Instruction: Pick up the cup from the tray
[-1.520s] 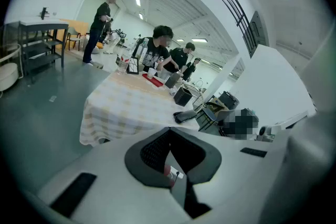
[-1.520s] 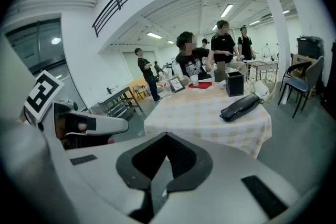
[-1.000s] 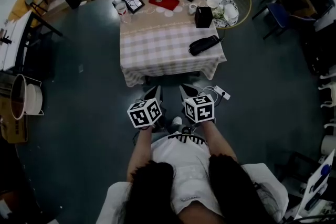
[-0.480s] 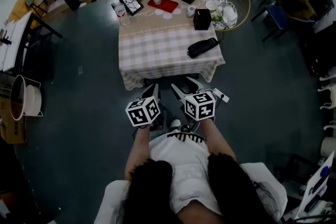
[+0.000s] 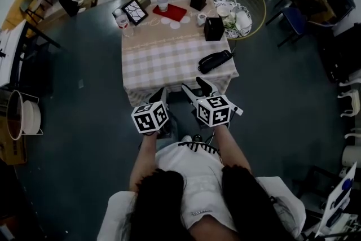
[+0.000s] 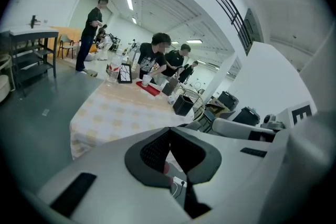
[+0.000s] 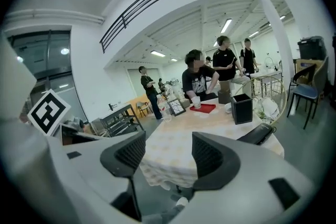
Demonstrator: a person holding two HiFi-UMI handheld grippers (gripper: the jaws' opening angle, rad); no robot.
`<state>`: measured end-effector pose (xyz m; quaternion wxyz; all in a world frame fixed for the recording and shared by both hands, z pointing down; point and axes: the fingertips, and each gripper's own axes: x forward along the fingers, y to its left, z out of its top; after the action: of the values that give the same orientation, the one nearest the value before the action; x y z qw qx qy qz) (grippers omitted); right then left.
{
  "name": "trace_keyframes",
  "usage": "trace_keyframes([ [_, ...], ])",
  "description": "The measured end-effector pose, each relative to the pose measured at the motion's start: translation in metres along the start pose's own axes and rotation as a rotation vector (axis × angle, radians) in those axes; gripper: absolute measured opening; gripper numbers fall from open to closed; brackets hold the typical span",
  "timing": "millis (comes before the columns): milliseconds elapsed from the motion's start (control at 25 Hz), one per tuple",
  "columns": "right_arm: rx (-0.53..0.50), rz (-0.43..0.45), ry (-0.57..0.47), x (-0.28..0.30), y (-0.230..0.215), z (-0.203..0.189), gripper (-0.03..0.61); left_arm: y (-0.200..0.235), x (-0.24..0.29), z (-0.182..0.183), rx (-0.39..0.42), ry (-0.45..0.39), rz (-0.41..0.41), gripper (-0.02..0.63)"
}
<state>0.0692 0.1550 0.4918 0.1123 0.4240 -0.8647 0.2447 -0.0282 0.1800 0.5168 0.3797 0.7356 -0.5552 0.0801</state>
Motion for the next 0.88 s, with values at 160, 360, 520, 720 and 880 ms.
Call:
trace_keyframes([
  [160,-0.017,-0.016,0.022,0.030,-0.010,0.009,0.262,0.008,0.023,0.021,0.019,0.017,-0.016,0.009],
  [360,-0.033,-0.032,0.082,0.070,-0.016,0.013,0.270,0.025,0.049,0.053,0.020,0.030,-0.032,0.009],
  [520,-0.031,-0.060,0.085,0.098,-0.023,0.032,0.270,0.043,0.067,0.077,0.040,0.041,-0.033,0.008],
  [720,-0.051,-0.102,0.089,0.133,-0.030,0.052,0.270,0.067,0.090,0.101,0.035,0.058,-0.053,0.008],
  [880,-0.043,-0.139,0.061,0.156,-0.034,0.069,0.270,0.080,0.105,0.124,0.055,0.060,-0.077,0.009],
])
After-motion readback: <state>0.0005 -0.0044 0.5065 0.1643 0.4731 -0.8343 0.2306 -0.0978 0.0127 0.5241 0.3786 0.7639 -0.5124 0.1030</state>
